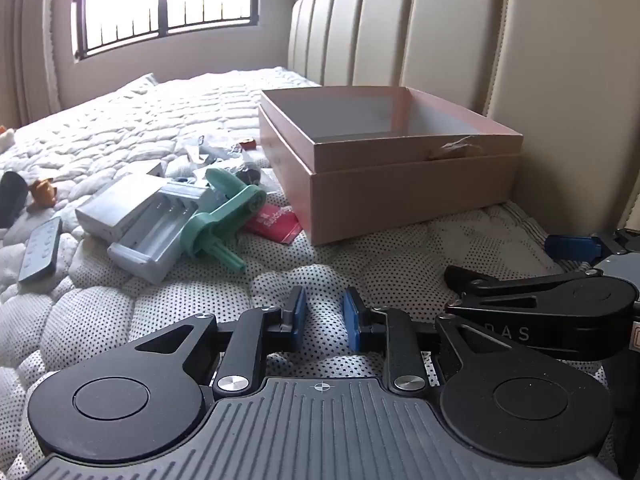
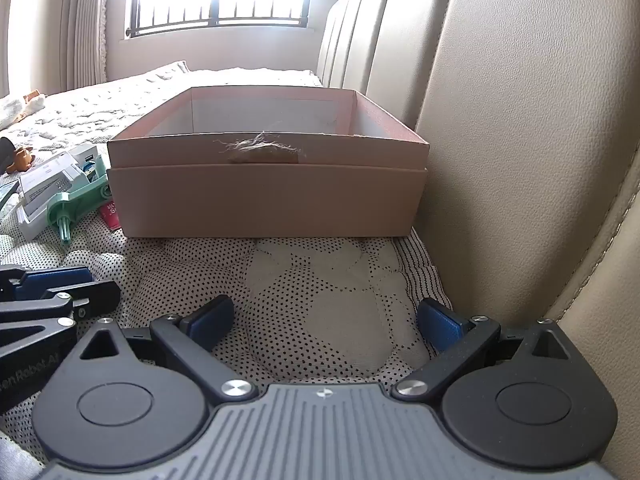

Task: Organize rigid objects

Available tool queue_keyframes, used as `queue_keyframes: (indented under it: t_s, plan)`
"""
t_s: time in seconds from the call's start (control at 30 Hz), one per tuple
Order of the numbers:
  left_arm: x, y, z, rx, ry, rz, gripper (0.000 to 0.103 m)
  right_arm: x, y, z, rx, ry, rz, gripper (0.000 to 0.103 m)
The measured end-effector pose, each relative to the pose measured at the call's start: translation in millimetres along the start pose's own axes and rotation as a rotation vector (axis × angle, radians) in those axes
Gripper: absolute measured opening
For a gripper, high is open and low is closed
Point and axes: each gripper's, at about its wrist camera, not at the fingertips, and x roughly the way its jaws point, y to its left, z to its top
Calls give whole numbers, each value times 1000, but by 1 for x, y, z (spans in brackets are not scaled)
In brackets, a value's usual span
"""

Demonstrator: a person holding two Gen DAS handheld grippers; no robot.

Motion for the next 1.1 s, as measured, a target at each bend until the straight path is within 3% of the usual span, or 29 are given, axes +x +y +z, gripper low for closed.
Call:
queue_keyframes:
  t_s: [1.1]
  plan:
    - [-4,-2,1,-14,-4,0,25,-1,0,0,0,-2,0,99]
